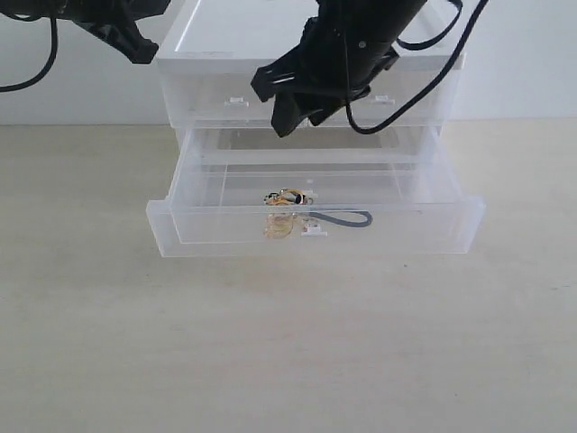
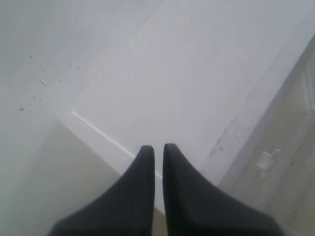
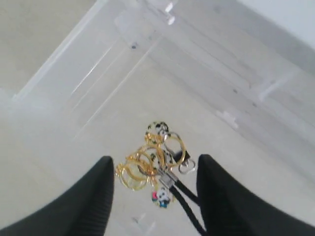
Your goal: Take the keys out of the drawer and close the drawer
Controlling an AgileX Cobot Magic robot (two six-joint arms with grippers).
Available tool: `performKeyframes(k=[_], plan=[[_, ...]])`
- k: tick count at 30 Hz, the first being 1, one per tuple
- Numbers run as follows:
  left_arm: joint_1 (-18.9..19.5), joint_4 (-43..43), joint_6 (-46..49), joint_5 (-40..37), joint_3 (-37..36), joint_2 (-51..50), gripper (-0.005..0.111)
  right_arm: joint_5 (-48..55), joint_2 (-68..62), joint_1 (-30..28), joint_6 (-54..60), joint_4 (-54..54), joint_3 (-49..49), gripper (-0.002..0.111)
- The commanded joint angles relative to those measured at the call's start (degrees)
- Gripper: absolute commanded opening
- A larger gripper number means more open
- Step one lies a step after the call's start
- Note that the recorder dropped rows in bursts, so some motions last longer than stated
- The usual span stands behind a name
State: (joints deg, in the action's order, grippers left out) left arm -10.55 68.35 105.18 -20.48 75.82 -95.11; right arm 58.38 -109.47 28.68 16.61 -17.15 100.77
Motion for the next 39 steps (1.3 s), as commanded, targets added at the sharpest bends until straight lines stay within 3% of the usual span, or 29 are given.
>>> performKeyframes(k=[1, 7, 23, 39], plan=[[0.2, 1.7, -1.1, 0.1, -0.2, 1.2, 0.004, 5.2, 0.9, -0.2, -11.7, 7.3, -0.1, 0.064], [0.2, 1.7, -3.1, 0.2, -0.6, 4.0, 0.004, 5.8, 0.9, 1.2, -14.8, 6.2, -0.1, 0.050], [0.2, 1.7, -3.2, 1.1, -3.1, 9.0, 0.004, -2.6, -5.2, 3.3, -19.1, 7.6, -0.1, 0.050], [0.2, 1.7, -3.2, 1.2, -3.1, 9.0, 0.004, -2.0, -8.3, 3.3, -15.0, 7.6, -0.1, 0.052]])
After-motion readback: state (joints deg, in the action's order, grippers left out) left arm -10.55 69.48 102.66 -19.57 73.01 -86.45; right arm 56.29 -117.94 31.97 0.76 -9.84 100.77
